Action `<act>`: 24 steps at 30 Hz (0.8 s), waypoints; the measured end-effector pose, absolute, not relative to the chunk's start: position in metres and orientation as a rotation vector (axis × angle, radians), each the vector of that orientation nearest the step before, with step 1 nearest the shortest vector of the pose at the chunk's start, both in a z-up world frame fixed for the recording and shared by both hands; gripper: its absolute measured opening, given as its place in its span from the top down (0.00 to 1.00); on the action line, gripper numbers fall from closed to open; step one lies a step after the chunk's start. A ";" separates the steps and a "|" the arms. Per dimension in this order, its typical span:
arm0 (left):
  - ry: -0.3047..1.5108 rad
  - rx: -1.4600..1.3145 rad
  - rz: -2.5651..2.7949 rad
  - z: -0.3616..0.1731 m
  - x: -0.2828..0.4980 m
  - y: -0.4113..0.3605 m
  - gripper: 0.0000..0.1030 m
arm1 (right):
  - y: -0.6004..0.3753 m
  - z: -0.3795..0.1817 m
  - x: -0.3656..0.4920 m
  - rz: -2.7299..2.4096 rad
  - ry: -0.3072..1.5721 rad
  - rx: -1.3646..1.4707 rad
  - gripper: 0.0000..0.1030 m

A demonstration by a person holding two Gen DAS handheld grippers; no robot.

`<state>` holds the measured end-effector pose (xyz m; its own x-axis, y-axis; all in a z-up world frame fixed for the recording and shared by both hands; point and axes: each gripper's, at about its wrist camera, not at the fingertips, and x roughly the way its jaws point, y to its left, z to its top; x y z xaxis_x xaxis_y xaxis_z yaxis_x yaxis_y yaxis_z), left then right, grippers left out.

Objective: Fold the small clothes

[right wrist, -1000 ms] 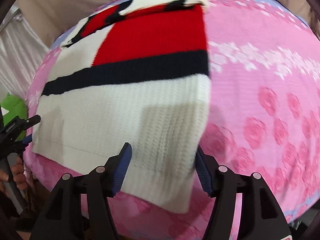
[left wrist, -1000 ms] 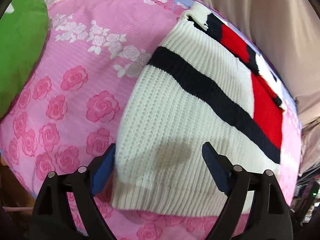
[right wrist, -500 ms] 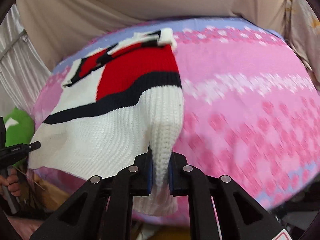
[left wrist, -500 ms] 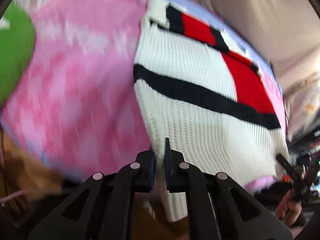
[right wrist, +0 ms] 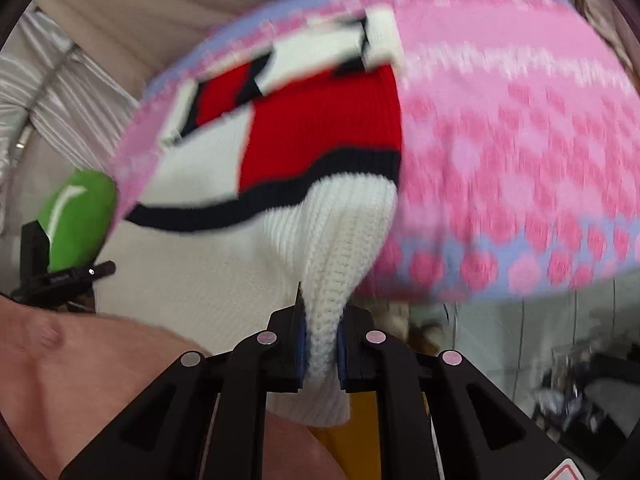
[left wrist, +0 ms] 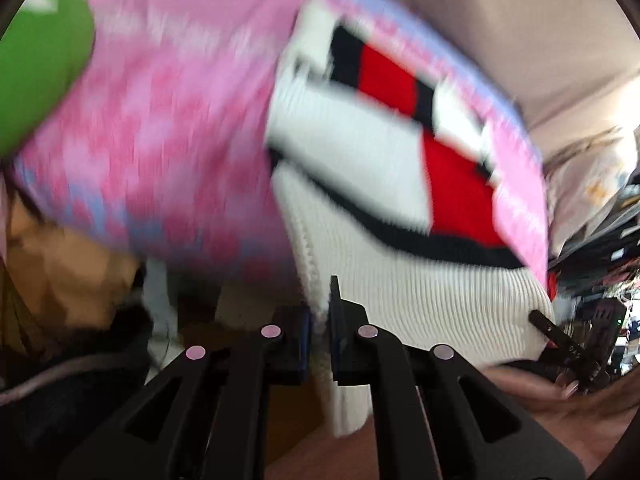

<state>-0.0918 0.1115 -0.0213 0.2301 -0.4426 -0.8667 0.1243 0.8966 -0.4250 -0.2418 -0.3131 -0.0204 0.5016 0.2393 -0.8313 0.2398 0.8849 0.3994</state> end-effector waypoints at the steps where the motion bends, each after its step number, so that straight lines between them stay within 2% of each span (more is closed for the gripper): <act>1: 1.234 -0.304 -0.409 -0.013 -0.077 0.108 0.94 | -0.320 -0.009 -0.229 0.000 0.998 0.519 0.90; 4: 1.091 -0.309 -0.427 -0.001 -0.023 0.087 0.94 | -0.348 0.001 -0.173 -0.006 0.854 0.589 0.90; 6: 1.026 -0.301 -0.393 -0.008 0.016 0.068 0.94 | -0.361 -0.014 -0.130 -0.023 0.821 0.646 0.89; 9: 1.023 -0.297 -0.310 -0.037 0.072 0.043 0.94 | -0.363 -0.053 -0.072 -0.090 0.854 0.675 0.88; 13: 1.074 -0.274 -0.222 -0.068 0.100 0.032 0.94 | -0.357 -0.085 -0.040 -0.161 0.899 0.710 0.89; 20: 1.045 -0.335 -0.250 -0.043 0.082 0.049 0.94 | -0.351 -0.046 -0.068 -0.102 0.840 0.697 0.88; 24: 1.050 -0.346 -0.233 -0.033 0.139 0.029 0.93 | -0.372 -0.030 -0.023 -0.122 0.804 0.690 0.88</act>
<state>0.1390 0.0294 -0.0333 0.4809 -0.3492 -0.8042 0.0231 0.9220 -0.3866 -0.0228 -0.3723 -0.0299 0.6995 0.1520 -0.6983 0.3520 0.7771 0.5218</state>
